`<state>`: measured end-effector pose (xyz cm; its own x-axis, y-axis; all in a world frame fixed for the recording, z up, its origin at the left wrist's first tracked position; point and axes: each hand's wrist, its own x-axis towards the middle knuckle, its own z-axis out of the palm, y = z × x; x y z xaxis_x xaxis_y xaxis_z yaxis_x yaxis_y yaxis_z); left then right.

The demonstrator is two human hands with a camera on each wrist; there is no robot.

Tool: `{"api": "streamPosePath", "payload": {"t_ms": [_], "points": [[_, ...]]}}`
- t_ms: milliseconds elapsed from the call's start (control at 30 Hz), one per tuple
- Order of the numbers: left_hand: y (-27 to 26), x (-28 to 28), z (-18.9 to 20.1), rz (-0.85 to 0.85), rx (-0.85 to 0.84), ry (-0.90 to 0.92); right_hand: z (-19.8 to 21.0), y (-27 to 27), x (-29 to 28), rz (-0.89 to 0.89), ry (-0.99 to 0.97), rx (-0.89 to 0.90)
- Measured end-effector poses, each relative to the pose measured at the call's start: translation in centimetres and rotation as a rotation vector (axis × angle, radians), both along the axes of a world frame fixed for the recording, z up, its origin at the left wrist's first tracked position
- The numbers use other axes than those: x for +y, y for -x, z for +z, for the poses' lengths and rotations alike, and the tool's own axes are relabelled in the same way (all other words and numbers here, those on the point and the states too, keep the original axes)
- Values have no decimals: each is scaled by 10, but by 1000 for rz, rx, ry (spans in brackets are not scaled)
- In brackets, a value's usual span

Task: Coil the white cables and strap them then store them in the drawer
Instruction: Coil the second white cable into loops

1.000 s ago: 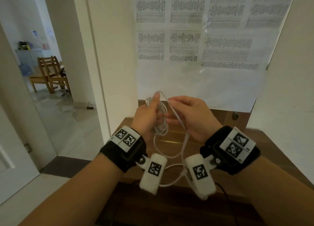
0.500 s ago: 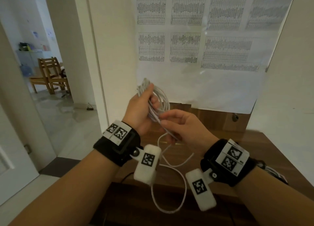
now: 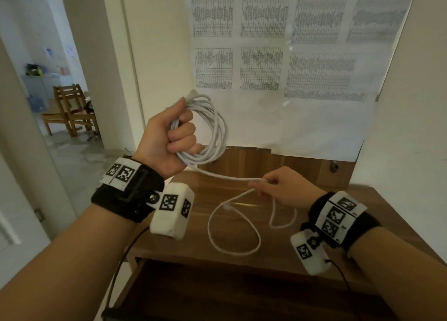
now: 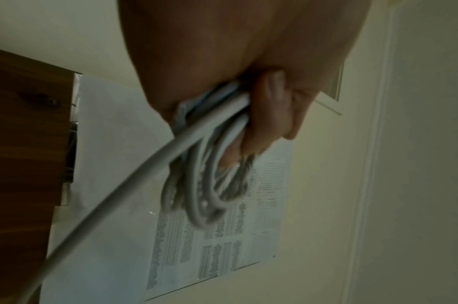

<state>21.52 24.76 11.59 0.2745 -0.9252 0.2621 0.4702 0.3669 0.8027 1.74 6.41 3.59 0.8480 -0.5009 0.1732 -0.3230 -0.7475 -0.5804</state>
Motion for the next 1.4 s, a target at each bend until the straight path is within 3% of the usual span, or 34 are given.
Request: {"api": "streamPosePath", "payload": {"t_ms": [133,267,367,467,533,633,733,967,1067,1200,1300,1400], "points": [[3,4,0,-171,-178,-118,10,-4,-11,-134,80,-37],[13,0,-7,-242,-510,-264,16,-11,-10,-251,8,-385],[26,-5,-15,-154,-734,-370,27,-18,-4,-249,124,-301],[37,-12,-26,-18,-819,-497,36,-20,0,-198,167,-147],[41,-16,-36,68,-871,-544,38,-22,5,-133,100,-144],[44,-24,-50,202,-929,-547,39,-24,13,-117,-104,-303],[43,-32,-63,288,-754,-505,41,-25,23,-97,-258,-448],[53,-43,-68,125,-144,-399,38,-31,40,-43,-173,-624],[59,-43,-63,24,-1,-374,30,-29,50,29,-53,-576],[48,-47,-61,39,212,-338,25,-23,62,116,66,-396],[42,-47,-56,124,263,-266,18,-22,73,136,189,-290],[50,-47,-48,254,152,-223,9,-26,87,119,228,-388]]}}
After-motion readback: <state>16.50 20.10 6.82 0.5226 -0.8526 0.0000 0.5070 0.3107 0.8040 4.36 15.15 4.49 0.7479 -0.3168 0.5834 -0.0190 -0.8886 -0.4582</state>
